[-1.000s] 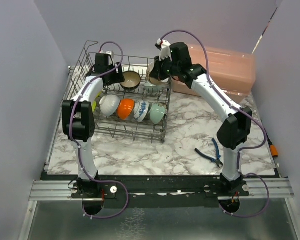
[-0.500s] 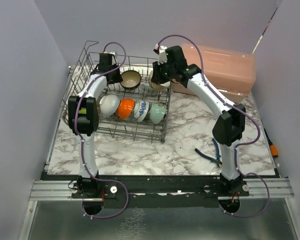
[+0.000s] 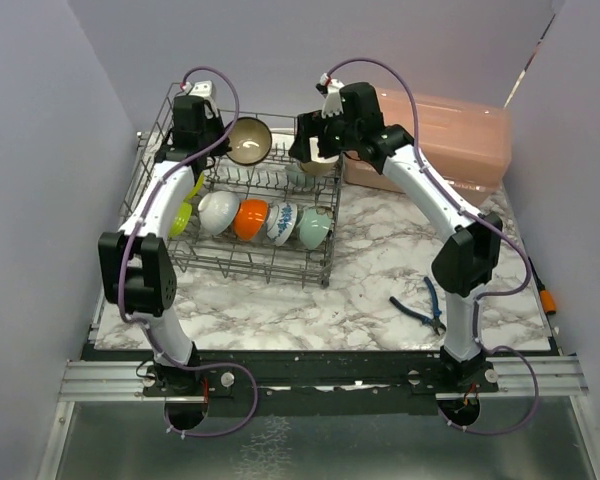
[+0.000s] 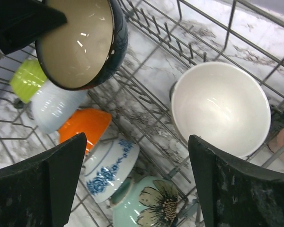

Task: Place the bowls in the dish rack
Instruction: Place the bowl in the dish rack.

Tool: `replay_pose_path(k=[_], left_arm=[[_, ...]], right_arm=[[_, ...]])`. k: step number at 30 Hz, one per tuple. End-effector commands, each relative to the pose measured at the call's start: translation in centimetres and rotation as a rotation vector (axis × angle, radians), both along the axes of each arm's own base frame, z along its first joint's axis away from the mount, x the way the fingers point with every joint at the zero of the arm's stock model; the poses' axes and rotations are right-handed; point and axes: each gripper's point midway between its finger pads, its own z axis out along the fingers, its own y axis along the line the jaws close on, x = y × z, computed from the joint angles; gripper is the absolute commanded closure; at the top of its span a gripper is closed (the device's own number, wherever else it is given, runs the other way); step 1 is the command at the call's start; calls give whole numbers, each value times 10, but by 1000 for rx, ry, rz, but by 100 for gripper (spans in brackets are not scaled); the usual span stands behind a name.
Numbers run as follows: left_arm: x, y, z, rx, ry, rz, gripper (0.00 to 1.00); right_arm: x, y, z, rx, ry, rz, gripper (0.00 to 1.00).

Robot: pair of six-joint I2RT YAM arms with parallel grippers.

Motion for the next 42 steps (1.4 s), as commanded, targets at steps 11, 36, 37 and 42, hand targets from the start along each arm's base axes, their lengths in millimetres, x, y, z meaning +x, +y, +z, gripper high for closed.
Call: replay_pose_path(k=[11, 36, 37, 42], left_arm=[[-82, -81, 115, 0, -322, -170, 100], [-130, -100, 127, -272, -328, -229, 3], [-135, -103, 127, -309, -327, -241, 1], [-167, -127, 124, -518, -268, -369, 1]], right_arm=[[-23, 43, 60, 298, 55, 158, 18], [-44, -10, 41, 241, 5, 127, 100], [-49, -15, 48, 267, -19, 146, 100], [-77, -48, 69, 289, -127, 198, 100]])
